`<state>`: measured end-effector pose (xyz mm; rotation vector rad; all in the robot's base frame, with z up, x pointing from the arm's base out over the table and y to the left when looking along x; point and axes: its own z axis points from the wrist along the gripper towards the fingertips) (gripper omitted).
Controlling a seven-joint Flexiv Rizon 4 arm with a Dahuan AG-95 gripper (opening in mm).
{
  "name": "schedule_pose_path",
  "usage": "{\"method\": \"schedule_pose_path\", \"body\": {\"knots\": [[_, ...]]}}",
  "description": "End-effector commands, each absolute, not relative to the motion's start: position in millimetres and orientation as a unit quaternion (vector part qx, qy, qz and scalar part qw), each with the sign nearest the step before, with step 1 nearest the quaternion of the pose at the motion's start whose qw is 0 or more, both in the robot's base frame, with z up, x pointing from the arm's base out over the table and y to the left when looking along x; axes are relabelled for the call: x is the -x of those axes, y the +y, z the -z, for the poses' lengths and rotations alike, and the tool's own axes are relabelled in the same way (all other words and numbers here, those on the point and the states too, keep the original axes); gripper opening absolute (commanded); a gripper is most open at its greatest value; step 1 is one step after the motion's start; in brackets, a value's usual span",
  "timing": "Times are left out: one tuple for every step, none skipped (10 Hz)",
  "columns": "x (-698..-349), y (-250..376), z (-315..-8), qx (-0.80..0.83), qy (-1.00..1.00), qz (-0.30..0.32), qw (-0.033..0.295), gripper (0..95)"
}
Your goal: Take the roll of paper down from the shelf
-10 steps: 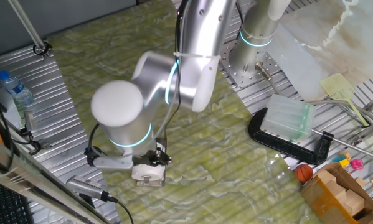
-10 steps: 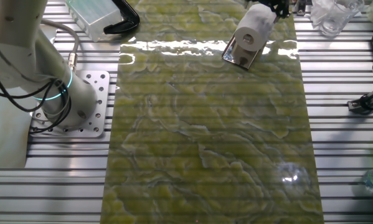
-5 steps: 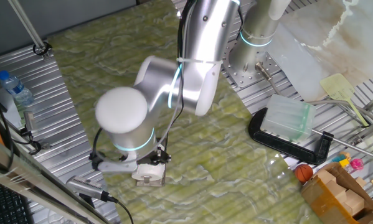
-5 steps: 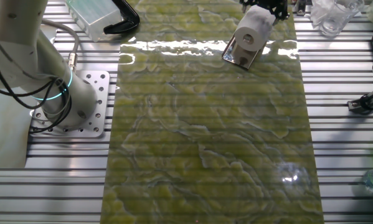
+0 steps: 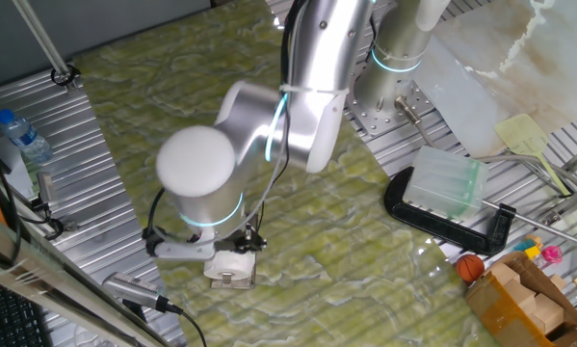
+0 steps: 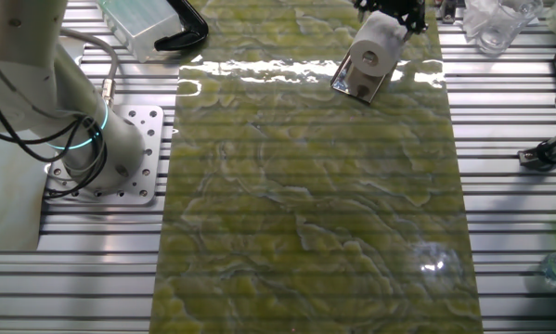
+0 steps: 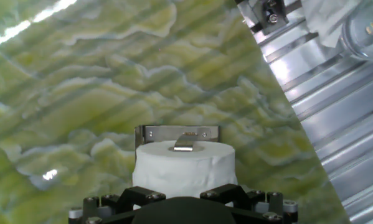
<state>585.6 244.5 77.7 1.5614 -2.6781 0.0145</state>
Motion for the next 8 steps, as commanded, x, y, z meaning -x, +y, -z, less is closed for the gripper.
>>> {"method": "schedule_pose_path", "body": {"knots": [[-582.5,237.3,-73.5,-0.507,-0.862,-0.003,0.014,95.0],[-582.5,235.8,-70.8,-0.507,-0.862,-0.004,0.013,95.0],[-582.3,235.3,-69.0,-0.507,-0.862,-0.004,0.013,95.0],[-582.1,235.1,-67.8,-0.505,-0.863,-0.003,0.012,95.0],[-582.1,235.2,-67.4,-0.502,-0.865,-0.003,0.012,95.0],[-582.3,235.4,-67.5,-0.501,-0.865,-0.002,0.012,95.0],[-582.5,235.6,-67.8,-0.500,-0.866,-0.002,0.012,95.0],[-582.7,235.7,-67.9,-0.496,-0.868,-0.001,0.013,95.0]]}}
